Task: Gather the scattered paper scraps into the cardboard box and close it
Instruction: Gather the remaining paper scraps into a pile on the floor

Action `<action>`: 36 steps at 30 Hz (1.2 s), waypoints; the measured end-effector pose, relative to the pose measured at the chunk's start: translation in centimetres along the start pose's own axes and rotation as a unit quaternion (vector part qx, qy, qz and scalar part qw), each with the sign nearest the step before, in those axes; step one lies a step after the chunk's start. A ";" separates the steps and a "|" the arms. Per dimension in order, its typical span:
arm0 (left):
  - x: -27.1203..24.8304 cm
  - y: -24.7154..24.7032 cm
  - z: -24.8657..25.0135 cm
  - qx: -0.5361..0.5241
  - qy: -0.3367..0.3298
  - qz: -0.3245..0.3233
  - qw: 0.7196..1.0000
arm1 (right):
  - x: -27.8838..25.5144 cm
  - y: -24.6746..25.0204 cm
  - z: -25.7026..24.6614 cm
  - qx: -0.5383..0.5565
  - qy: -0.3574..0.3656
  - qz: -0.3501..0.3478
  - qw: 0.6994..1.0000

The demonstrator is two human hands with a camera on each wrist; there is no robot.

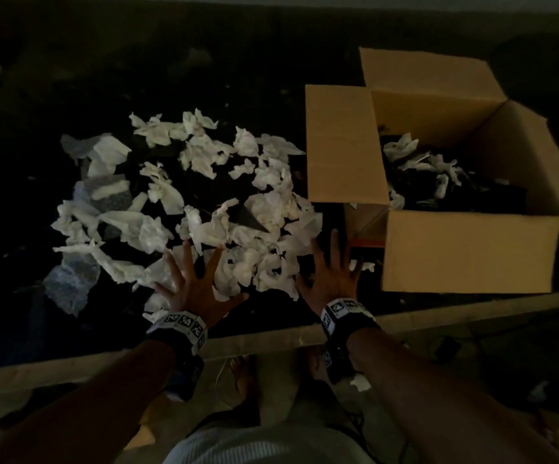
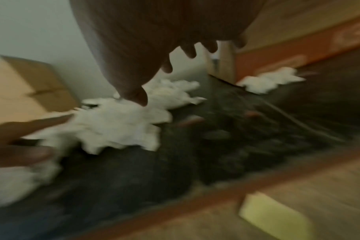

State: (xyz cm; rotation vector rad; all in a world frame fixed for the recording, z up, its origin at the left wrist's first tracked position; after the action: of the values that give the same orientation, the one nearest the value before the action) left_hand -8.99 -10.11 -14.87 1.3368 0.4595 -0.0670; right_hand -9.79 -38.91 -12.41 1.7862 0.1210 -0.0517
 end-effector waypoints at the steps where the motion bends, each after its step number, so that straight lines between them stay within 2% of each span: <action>1: 0.3 -0.4 0.1 0.001 0.002 -0.003 1.000 | 0.0 -0.7 1.2 -0.007 -0.023 -0.010 1.000; 3: 0.8 -0.9 0.6 0.005 -0.004 -0.013 1.000 | 0.1 -2.2 2.9 0.004 -0.056 -0.032 0.998; 5: 1.2 -1.1 1.2 0.007 -0.019 -0.020 1.000 | 0.6 -3.0 3.0 0.038 -0.057 -0.024 0.997; 15: 3.2 -0.7 3.6 -0.027 -0.096 -0.070 0.993 | 5.1 -3.4 -9.6 0.193 0.115 -0.004 0.974; 18: 3.6 1.4 3.0 -0.060 -0.105 -0.048 0.991 | 5.8 -2.4 -12.7 0.174 0.182 0.007 0.968; 21: 3.3 4.8 1.2 -0.092 -0.101 0.030 0.990 | 6.5 -1.0 -12.9 0.138 0.195 0.036 0.970; 23: 3.3 7.2 -1.5 -0.112 -0.067 0.094 0.987 | 7.2 0.2 -12.2 0.106 0.180 0.069 0.976; 25: 3.9 8.6 -5.6 -0.126 0.015 0.123 0.984 | 8.5 0.7 -10.8 0.083 0.134 0.078 0.984; 28: 5.3 7.8 -12.9 -0.130 0.168 0.097 0.972 | 10.9 -0.1 -8.6 0.052 0.060 0.030 0.996; 30: 6.3 6.5 -16.2 -0.130 0.234 0.064 0.961 | 12.6 -1.4 -7.4 0.052 0.017 -0.013 0.998; 33: 7.5 4.7 -17.1 -0.146 0.251 0.023 0.956 | 14.4 -3.6 -7.6 0.091 -0.007 -0.072 0.993; 36: 8.6 4.4 -13.9 -0.149 0.175 0.024 0.973 | 15.0 -4.5 -11.3 0.112 0.060 -0.078 0.989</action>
State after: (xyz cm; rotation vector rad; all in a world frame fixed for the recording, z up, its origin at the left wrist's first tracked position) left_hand -3.80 5.94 -16.11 1.0640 0.7057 0.2741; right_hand 4.23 -26.14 -15.82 2.0008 0.3544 -0.0730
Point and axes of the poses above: each hand's wrist, its own x-axis towards the middle knuckle, its own y-axis out of the back of the hand, z = x × y, the point moved 10 cm from there along x, towards the middle knuckle, and after that the axes turned 12 degrees about y, right-handed, at the moved point
